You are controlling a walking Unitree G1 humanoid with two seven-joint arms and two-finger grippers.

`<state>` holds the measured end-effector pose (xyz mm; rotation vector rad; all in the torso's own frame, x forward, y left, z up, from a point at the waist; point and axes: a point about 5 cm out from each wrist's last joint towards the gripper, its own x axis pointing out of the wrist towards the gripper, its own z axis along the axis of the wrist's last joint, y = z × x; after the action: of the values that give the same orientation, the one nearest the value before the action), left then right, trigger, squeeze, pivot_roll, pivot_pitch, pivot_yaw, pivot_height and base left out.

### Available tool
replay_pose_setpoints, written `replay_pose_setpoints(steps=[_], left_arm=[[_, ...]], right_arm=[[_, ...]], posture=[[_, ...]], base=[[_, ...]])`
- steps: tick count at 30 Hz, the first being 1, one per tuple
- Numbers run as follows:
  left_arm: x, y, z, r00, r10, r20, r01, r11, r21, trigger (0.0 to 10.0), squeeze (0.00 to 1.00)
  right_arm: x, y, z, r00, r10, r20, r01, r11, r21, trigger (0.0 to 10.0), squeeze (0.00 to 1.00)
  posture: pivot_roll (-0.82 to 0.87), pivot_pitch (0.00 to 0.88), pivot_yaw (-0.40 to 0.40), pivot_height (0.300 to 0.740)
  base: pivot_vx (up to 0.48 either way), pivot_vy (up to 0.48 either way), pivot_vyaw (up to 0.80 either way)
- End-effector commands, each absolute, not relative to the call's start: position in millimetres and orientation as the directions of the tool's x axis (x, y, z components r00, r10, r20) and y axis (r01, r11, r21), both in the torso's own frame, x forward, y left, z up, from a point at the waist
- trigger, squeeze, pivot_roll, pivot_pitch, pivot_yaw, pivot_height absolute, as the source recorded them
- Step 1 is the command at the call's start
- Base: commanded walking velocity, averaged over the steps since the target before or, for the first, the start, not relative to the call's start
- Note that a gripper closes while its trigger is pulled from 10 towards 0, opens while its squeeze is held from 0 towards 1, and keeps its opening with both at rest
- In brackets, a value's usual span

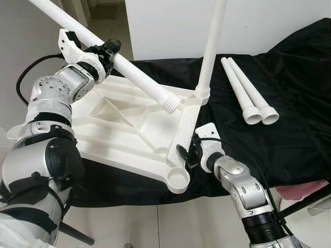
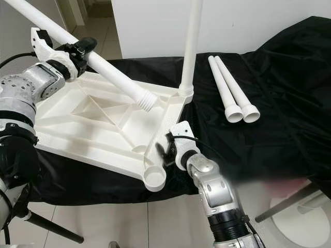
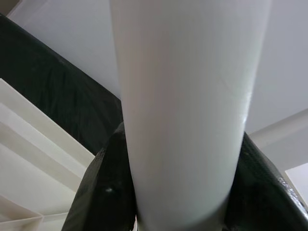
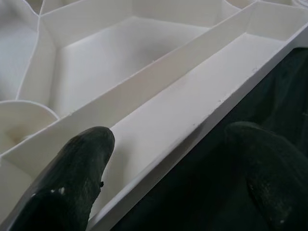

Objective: Building children table

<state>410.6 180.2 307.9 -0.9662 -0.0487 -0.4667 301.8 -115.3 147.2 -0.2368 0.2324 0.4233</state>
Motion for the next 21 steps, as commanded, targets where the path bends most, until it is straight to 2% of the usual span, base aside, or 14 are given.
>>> replay_pose_setpoints(steps=[1,5,7,10,12,14,18,20,21], left_arm=[[409.1,182.8,307.7,0.900,-0.355,0.253,0.406,0.472,-0.782,10.0,0.00],[408.9,182.5,308.7,0.899,-0.354,0.257,0.408,0.469,-0.783,10.0,0.00],[409.0,180.5,308.4,0.898,-0.357,0.256,0.409,0.469,-0.783,10.0,0.00],[409.0,179.7,308.2,0.898,-0.358,0.256,0.409,0.468,-0.783,10.0,0.00],[408.8,178.1,307.9,0.897,-0.361,0.254,0.410,0.469,-0.782,10.0,0.00],[408.8,178.1,307.9,0.897,-0.361,0.254,0.410,0.469,-0.782,10.0,0.00],[408.5,175.8,306.7,0.895,-0.368,0.251,0.413,0.472,-0.779,10.0,0.00],[408.1,174.7,305.8,0.895,-0.371,0.248,0.412,0.474,-0.778,10.0,0.00],[407.6,173.5,304.9,0.894,-0.374,0.247,0.413,0.474,-0.777,10.0,0.00]], right_arm=[[298.6,-121.3,137.0,0.867,0.347,-0.359,-0.429,0.885,-0.181,10.0,0.00],[299.1,-131.3,135.6,0.868,0.306,-0.390,-0.401,0.896,-0.190,10.0,0.00],[305.5,-146.0,137.9,0.900,0.211,-0.382,-0.312,0.923,-0.225,10.0,0.00],[308.1,-151.7,138.7,0.910,0.172,-0.377,-0.274,0.933,-0.235,10.0,0.00],[312.2,-162.9,140.1,0.925,0.099,-0.367,-0.198,0.949,-0.245,10.0,0.00],[312.2,-162.9,140.1,0.925,0.099,-0.367,-0.198,0.949,-0.245,10.0,0.00],[317.2,-180.0,142.2,0.948,0.002,-0.317,-0.087,0.963,-0.255,10.0,0.00],[318.9,-186.6,147.0,0.965,-0.035,-0.261,-0.039,0.961,-0.273,10.0,0.00],[319.8,-189.9,153.1,0.982,-0.049,-0.183,0.000,0.966,-0.259,10.0,0.00]], posture=[[-0.08,0.018,0.057,0.740],[-0.08,0.023,0.059,0.740],[-0.08,0.026,0.066,0.740],[-0.08,0.026,0.066,0.740],[-0.08,0.028,0.070,0.740],[-0.08,0.028,0.070,0.740],[-0.08,0.035,0.076,0.740],[-0.08,0.035,0.076,0.740],[-0.08,0.035,0.076,0.740]], base=[[0.000,0.000,0.00],[0.000,0.000,0.00],[0.000,0.000,0.00],[0.000,0.000,0.00],[0.000,0.000,0.00],[0.000,0.000,0.00],[0.000,0.000,0.00],[0.000,0.000,0.00],[0.000,0.000,0.00]])
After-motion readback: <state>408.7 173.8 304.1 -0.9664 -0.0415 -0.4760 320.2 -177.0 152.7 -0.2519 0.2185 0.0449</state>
